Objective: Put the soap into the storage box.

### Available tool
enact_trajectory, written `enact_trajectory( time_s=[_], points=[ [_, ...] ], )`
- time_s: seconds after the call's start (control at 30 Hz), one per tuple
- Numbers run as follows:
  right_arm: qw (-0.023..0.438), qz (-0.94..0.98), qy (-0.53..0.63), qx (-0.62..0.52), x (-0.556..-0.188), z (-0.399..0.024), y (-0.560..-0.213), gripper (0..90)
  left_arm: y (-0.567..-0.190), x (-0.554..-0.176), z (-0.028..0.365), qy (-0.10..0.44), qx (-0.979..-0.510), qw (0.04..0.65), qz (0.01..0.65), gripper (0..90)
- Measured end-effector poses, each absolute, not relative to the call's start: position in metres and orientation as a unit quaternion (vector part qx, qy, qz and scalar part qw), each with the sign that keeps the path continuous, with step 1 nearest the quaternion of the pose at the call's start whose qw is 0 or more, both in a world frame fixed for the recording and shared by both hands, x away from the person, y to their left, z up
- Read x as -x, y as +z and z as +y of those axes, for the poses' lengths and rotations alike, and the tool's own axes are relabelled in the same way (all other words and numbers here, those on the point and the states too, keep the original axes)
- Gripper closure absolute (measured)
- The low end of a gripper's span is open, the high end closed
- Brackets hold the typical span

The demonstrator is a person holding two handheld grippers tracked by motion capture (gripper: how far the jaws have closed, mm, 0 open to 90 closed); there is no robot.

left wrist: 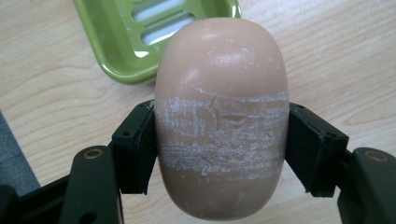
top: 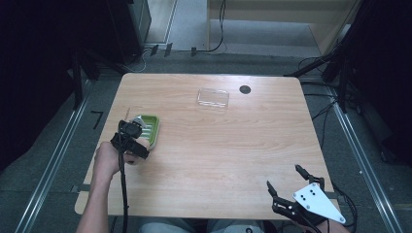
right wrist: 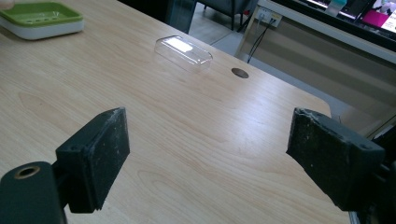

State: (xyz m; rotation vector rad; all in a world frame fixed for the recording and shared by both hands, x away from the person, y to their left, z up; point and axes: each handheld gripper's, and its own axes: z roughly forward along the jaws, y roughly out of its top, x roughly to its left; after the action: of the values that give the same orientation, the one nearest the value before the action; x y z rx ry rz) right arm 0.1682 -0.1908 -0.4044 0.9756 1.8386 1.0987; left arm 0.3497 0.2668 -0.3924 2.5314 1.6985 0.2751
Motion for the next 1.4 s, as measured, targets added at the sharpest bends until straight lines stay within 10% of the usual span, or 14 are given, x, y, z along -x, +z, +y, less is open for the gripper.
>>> enact_trajectory(
  time_s=[1.4],
  points=[
    [0.383,0.723,0.429,-0.383,-0.169,-0.192,-0.405,13.3,-0.385,-0.41,0.28,0.089,-0.805,0.067,0.583,33.7]
  ],
)
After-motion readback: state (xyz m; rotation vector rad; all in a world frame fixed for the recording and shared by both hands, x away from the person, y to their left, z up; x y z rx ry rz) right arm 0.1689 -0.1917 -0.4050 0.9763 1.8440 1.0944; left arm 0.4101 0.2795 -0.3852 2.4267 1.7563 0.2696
